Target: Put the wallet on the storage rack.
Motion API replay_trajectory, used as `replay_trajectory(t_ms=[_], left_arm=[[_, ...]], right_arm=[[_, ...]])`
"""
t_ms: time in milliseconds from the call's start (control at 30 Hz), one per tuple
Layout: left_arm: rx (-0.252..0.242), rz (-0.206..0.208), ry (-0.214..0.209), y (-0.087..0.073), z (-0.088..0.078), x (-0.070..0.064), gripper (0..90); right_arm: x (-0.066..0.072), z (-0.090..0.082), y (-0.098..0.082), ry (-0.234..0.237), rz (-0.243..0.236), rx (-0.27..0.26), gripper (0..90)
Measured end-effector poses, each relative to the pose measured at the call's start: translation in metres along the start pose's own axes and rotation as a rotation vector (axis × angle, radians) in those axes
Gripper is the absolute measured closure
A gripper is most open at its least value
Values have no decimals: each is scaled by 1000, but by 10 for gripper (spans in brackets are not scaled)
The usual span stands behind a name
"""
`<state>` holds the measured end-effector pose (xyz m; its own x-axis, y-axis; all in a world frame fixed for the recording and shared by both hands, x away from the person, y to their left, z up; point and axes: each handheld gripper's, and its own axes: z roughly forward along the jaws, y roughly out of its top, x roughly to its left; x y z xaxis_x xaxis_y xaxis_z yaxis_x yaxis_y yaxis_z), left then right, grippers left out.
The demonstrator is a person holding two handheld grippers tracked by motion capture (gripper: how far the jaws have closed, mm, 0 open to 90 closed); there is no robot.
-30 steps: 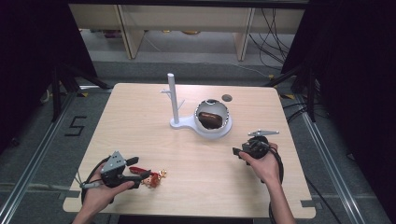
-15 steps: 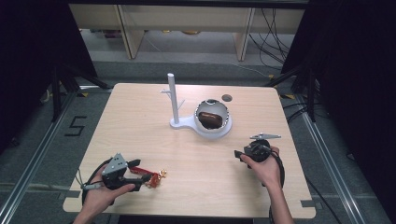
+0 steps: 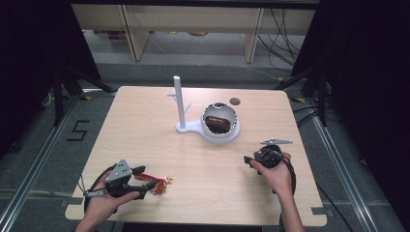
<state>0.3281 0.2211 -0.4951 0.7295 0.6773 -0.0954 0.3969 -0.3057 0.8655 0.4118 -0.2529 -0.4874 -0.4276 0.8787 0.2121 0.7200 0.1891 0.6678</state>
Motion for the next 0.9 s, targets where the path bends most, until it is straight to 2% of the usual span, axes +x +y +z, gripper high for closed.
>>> replay_trajectory(t_ms=[33,67,167,233,300,333,433,467,500,533,567,633,667,700,733,767,800,867,900], left_arm=[[13,6,1,0,0,0,256],[28,16,-3,1,-1,0,257],[69,49,-18,5,-3,1,260],[99,70,-21,9,-4,2,272],[119,95,-27,11,-4,3,287],[162,131,-34,13,-6,5,296],[212,148,-51,18,-5,4,330],[232,152,-57,19,-4,3,338],[264,186,-76,21,-4,3,348],[286,207,-87,23,-4,2,362],[308,217,-96,25,-3,1,372],[349,247,-124,28,0,0,388],[373,279,-138,29,2,0,391],[388,295,-149,30,4,-2,395],[444,355,-160,33,6,-1,399],[443,344,-165,32,9,-3,404],[480,377,-180,33,12,-4,407],[505,391,-193,33,16,-6,411],[504,377,-197,32,19,-8,413]], right_arm=[[0,0,0,2,1,0,487],[1,-2,0,3,27,21,484],[1,-3,0,11,23,31,482],[-1,-2,0,-15,-8,6,480],[0,-2,0,-9,4,9,480],[0,-2,0,-13,4,10,479],[0,-1,0,8,4,9,477],[1,-2,0,6,26,27,477],[0,-1,0,10,5,12,477],[2,-2,0,9,26,30,476],[1,-1,0,-2,6,21,476],[1,0,-1,12,3,21,475],[1,0,-1,15,-1,18,475],[2,0,-1,13,12,29,475],[3,0,-1,12,27,41,474],[3,0,-1,-5,25,44,474],[3,0,-1,4,27,56,474],[3,1,-1,8,29,38,473],[3,1,-1,20,30,40,472]])
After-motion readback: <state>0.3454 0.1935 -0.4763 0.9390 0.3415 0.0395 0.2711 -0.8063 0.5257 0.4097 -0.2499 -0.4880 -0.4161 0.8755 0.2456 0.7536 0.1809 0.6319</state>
